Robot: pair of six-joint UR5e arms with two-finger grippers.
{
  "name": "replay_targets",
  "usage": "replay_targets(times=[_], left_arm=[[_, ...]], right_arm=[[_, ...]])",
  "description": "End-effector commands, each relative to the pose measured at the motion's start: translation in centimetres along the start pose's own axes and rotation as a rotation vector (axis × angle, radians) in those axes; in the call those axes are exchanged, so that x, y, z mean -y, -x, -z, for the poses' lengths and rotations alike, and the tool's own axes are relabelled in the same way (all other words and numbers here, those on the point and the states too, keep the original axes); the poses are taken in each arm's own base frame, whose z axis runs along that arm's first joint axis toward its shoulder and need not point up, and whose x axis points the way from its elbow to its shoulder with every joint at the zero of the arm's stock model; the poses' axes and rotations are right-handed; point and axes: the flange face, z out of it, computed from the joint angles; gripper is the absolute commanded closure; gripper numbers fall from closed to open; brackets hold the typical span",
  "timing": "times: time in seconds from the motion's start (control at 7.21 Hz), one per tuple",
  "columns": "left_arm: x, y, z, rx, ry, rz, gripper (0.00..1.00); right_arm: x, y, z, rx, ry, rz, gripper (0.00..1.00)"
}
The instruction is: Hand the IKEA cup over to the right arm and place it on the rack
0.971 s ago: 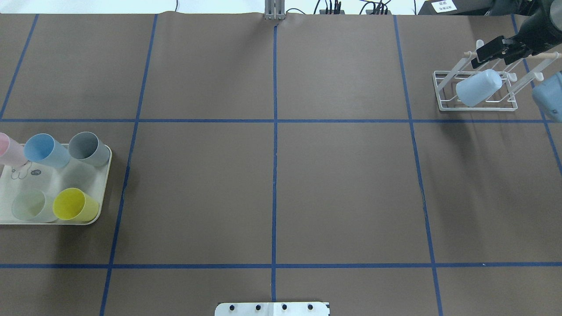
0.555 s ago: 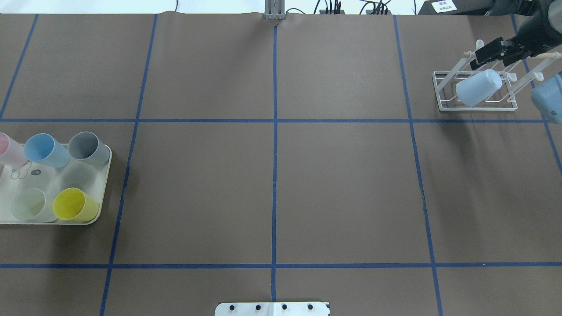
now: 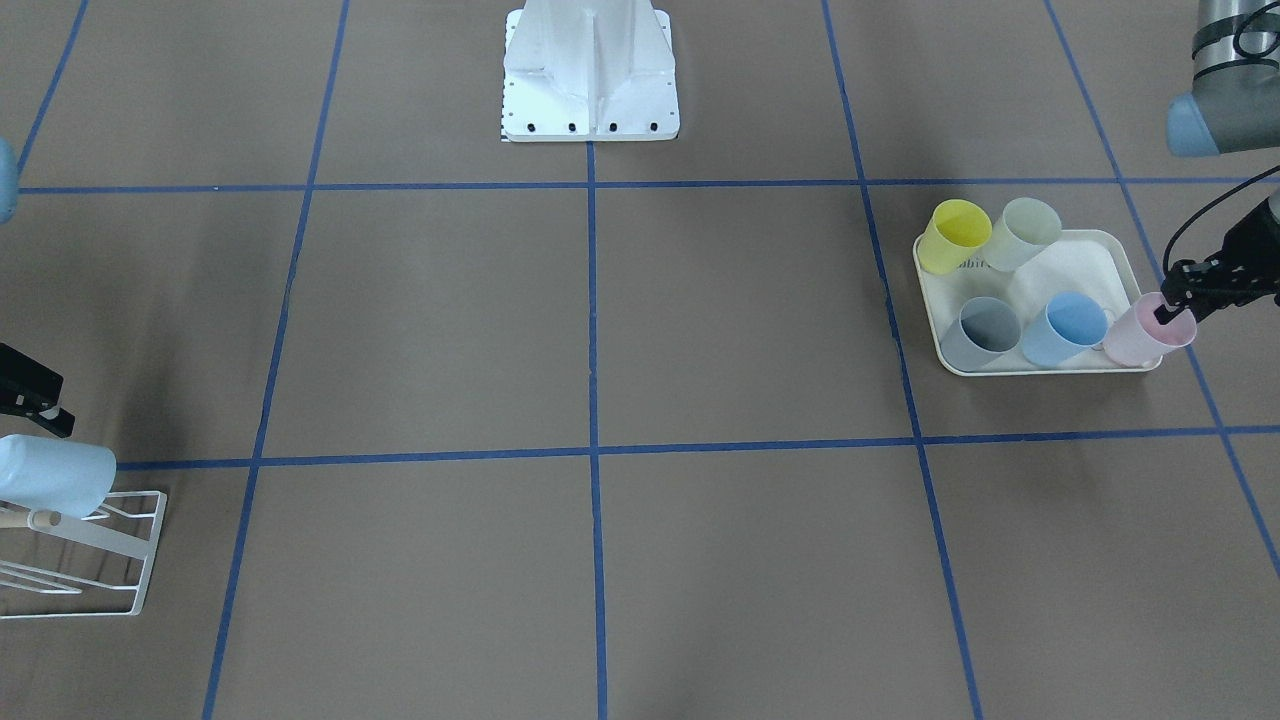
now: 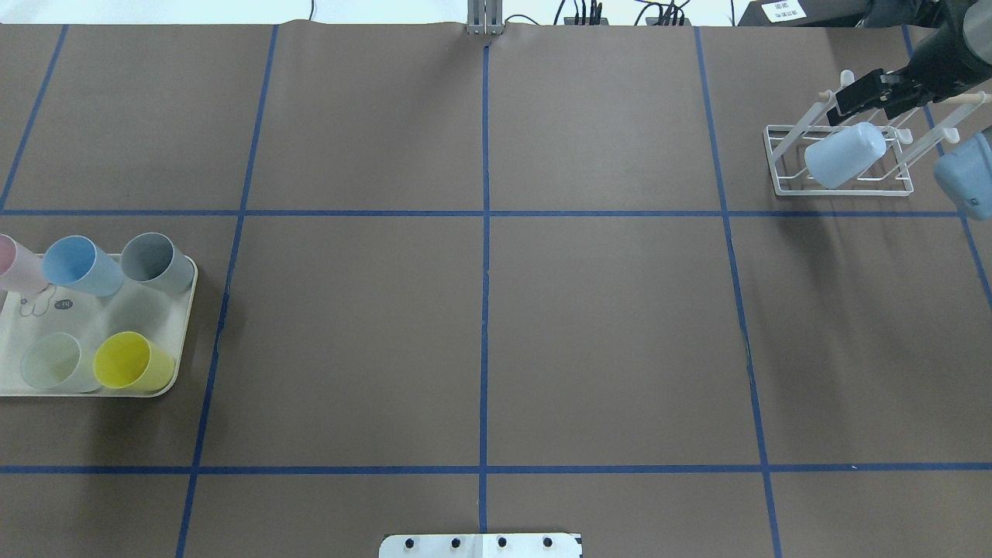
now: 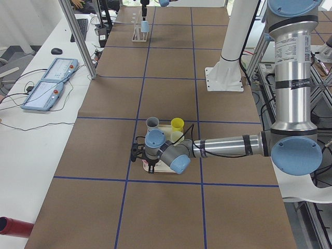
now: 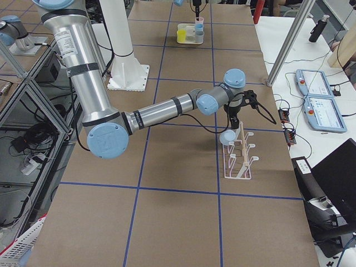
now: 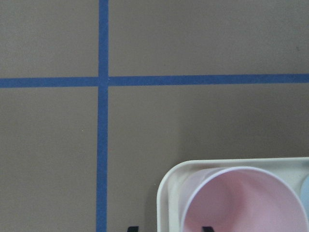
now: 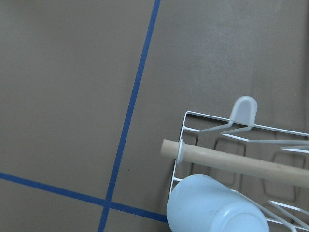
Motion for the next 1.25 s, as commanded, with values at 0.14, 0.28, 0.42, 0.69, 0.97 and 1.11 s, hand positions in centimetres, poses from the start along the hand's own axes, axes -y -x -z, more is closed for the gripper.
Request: replay_targets(times=[0.14, 0.28, 0.42, 0.69, 0.97, 1.11], left_arm=[[-0.4, -0.5, -0.4, -0.054, 0.051, 0.009, 1.00], [-0.9, -1.1, -0.1, -0.124, 0.098, 0.009, 1.00], [-0.4, 0.0, 1.6, -0.143, 0.070, 0.023, 1.00], [1.2, 4.1, 6.7, -0.135, -0.053, 0.103, 1.00], [1.6, 3.4, 9.8, -0.149, -0.112, 0.108, 1.00], [1.5, 2.9, 10.1, -0.158, -0.092, 0.169, 1.00]], right_arm=[[0.0, 0.0, -0.2, -0.002, 0.003, 0.000, 0.02], [0.1, 0.1, -0.1, -0.001, 0.001, 0.002, 0.02], [0.1, 0.3, 0.0, 0.000, -0.001, 0.004, 0.02], [0.1, 0.4, 0.1, 0.001, -0.003, 0.006, 0.02], [0.4, 2.5, 0.3, 0.017, -0.013, -0.011, 0.02], [0.1, 5.3, 0.4, 0.035, -0.020, -0.060, 0.02]])
